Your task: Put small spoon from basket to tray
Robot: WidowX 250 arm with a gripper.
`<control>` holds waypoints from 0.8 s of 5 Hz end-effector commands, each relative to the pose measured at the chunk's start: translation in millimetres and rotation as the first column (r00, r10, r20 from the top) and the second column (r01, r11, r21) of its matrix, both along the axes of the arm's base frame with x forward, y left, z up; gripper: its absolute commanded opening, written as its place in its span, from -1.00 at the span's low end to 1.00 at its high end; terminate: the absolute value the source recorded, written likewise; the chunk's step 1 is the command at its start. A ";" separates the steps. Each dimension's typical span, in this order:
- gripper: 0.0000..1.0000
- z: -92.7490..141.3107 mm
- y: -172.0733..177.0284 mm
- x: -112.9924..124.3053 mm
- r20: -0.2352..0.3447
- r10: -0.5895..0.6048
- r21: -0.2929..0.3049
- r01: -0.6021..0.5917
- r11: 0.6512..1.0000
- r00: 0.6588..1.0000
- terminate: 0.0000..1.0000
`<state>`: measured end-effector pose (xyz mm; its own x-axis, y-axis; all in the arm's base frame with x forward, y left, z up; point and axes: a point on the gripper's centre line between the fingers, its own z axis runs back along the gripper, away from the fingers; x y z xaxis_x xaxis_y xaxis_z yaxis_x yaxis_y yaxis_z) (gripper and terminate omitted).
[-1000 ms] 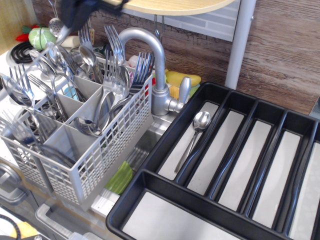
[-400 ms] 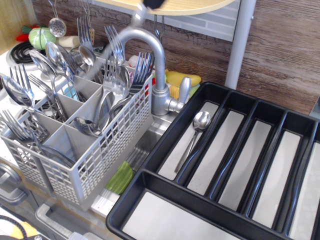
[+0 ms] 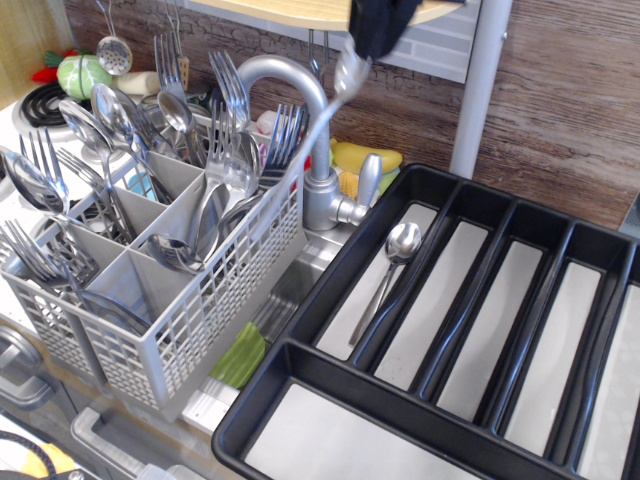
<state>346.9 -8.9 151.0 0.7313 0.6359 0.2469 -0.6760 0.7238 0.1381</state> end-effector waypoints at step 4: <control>-1.00 -69.6 1.0 22.5 0.264 0.095 -0.256 -0.025 0.966 0.960 -1.00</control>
